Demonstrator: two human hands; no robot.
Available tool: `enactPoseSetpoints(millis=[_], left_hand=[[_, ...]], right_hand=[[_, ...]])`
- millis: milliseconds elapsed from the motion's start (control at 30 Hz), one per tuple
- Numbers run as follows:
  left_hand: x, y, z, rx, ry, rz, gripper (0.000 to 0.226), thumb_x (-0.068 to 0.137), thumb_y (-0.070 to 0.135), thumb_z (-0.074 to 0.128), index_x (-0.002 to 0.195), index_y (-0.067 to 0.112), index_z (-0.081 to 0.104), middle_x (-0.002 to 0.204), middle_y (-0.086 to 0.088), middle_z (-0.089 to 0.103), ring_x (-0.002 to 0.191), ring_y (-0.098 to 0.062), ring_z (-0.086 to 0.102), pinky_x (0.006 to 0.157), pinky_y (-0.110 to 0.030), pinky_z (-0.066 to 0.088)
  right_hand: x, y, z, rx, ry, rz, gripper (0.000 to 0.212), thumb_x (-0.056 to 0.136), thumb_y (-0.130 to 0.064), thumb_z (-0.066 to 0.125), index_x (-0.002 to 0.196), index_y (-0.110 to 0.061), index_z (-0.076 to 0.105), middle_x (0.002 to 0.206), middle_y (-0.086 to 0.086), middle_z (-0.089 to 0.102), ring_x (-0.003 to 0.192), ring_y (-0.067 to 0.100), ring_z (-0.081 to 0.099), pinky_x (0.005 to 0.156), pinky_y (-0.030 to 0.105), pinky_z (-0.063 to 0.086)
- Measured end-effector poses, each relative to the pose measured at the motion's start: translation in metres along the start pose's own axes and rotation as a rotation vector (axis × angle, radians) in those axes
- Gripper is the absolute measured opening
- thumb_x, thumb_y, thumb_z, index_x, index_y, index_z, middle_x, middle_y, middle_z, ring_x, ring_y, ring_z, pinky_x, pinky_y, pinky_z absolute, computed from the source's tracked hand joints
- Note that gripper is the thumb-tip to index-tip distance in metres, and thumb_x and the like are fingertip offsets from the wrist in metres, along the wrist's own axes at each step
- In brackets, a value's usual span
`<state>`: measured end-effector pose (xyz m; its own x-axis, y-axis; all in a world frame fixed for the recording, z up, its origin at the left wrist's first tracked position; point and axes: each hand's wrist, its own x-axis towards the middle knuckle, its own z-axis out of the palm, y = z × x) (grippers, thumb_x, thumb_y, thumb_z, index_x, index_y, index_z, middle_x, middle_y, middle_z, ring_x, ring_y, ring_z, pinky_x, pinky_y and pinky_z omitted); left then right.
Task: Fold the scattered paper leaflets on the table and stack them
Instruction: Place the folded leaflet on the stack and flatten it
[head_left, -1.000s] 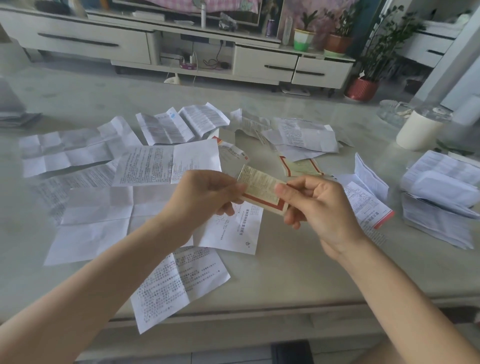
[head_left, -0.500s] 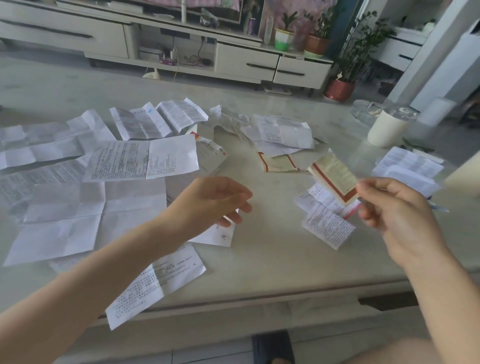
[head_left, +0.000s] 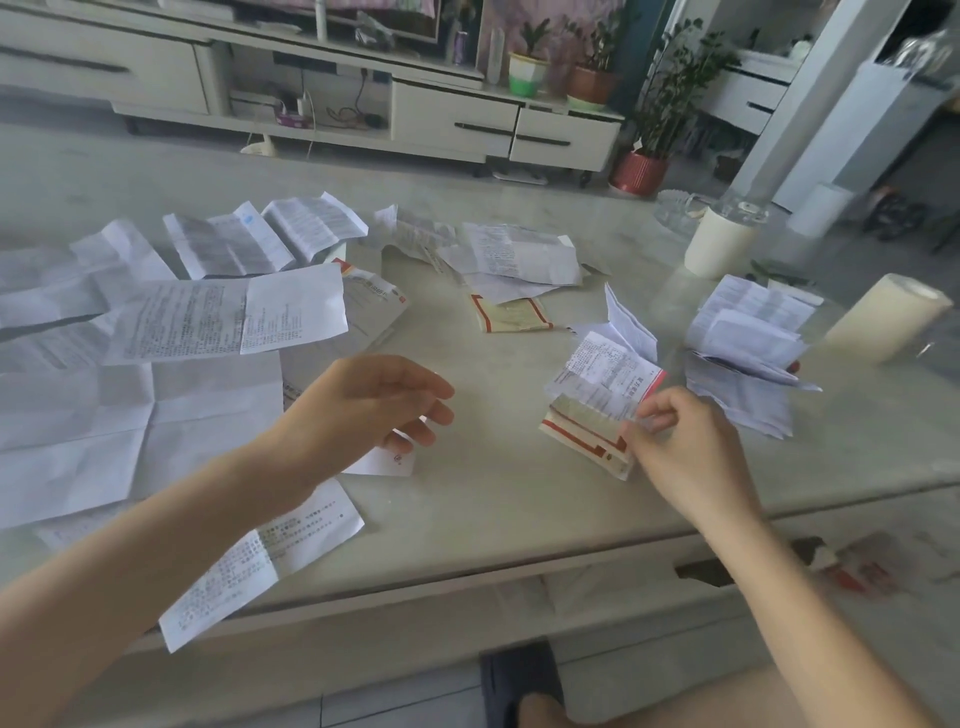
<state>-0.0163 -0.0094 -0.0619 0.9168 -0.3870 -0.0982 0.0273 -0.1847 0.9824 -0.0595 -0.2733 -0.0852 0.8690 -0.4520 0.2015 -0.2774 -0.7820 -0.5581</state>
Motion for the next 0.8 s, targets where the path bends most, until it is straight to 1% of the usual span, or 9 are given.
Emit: enactPoseSetpoints(millis=[67,200,267,367,467,567,667,733,800], left_hand=[[0.000,0.001,-0.001,-0.004,0.008,0.007,0.021,0.092,0.000,0.049,0.090,0.011,0.068,0.077,0.001,0.072,0.064,-0.009,0.063,0.059,-0.019,0.051],[0.001,0.002,-0.004,-0.016,0.017,0.021,0.021,0.092,0.001,0.049,0.092,0.011,0.068,0.078,0.000,0.073,0.066,-0.010,0.064,0.059,-0.017,0.051],[0.001,0.003,-0.005,-0.012,0.019,0.028,0.022,0.092,0.001,0.049,0.091,0.012,0.068,0.080,0.000,0.073,0.066,-0.010,0.064,0.060,-0.018,0.051],[0.002,0.004,-0.007,-0.018,0.023,0.031,0.022,0.093,0.002,0.049,0.091,0.013,0.068,0.083,-0.002,0.073,0.067,-0.010,0.065,0.063,-0.021,0.051],[0.003,0.007,-0.010,-0.043,0.040,0.036,0.021,0.093,0.003,0.050,0.091,0.013,0.068,0.084,-0.002,0.073,0.067,-0.010,0.065,0.062,-0.020,0.052],[0.004,0.011,-0.014,-0.055,0.066,0.047,0.020,0.092,0.005,0.051,0.091,0.014,0.068,0.085,-0.001,0.074,0.066,-0.009,0.065,0.062,-0.019,0.052],[0.003,0.013,-0.021,-0.081,0.076,0.061,0.020,0.092,0.005,0.051,0.090,0.015,0.068,0.083,0.000,0.074,0.066,-0.008,0.066,0.062,-0.019,0.052],[0.001,0.012,-0.025,-0.088,0.069,0.062,0.020,0.092,0.007,0.052,0.089,0.016,0.068,0.083,0.002,0.074,0.067,-0.008,0.066,0.064,-0.021,0.052],[0.000,0.010,-0.030,-0.092,0.065,0.053,0.019,0.092,0.007,0.053,0.088,0.017,0.069,0.082,0.002,0.074,0.067,-0.009,0.066,0.065,-0.022,0.052]], right_hand=[[0.001,-0.002,-0.002,0.035,-0.003,-0.019,0.011,0.082,-0.020,0.068,0.086,-0.017,0.058,0.093,0.003,0.058,0.086,0.014,0.054,0.066,0.024,0.037],[0.004,-0.007,-0.008,0.185,0.013,-0.023,0.006,0.085,-0.019,0.064,0.083,-0.014,0.062,0.080,-0.009,0.059,0.075,0.002,0.053,0.059,0.003,0.034],[0.006,-0.011,-0.011,0.250,0.030,-0.025,0.007,0.087,-0.020,0.061,0.083,-0.015,0.062,0.079,-0.013,0.059,0.075,-0.003,0.053,0.062,0.004,0.035],[0.011,-0.025,-0.015,0.284,0.091,-0.068,0.008,0.089,-0.018,0.058,0.083,-0.014,0.061,0.077,-0.010,0.060,0.074,0.005,0.053,0.061,0.012,0.036],[0.028,-0.050,-0.007,0.162,0.111,-0.217,0.010,0.090,-0.016,0.055,0.082,-0.014,0.061,0.080,-0.005,0.062,0.077,0.013,0.054,0.064,0.018,0.038],[0.056,-0.078,0.023,-0.129,-0.162,-0.410,0.021,0.092,-0.016,0.047,0.101,-0.010,0.065,0.109,0.002,0.060,0.105,0.018,0.054,0.089,0.027,0.041],[0.081,-0.100,0.055,-0.442,-0.479,-0.448,0.033,0.094,-0.013,0.038,0.115,-0.006,0.062,0.138,0.011,0.042,0.132,0.028,0.034,0.106,0.035,0.029],[0.090,-0.109,0.066,-0.532,-0.539,-0.433,0.033,0.094,-0.012,0.035,0.106,-0.005,0.064,0.139,0.014,0.041,0.132,0.031,0.034,0.102,0.036,0.030],[0.094,-0.113,0.074,-0.468,-0.560,-0.351,0.025,0.091,-0.010,0.036,0.075,-0.007,0.055,0.108,0.015,0.052,0.103,0.032,0.050,0.079,0.035,0.038]])
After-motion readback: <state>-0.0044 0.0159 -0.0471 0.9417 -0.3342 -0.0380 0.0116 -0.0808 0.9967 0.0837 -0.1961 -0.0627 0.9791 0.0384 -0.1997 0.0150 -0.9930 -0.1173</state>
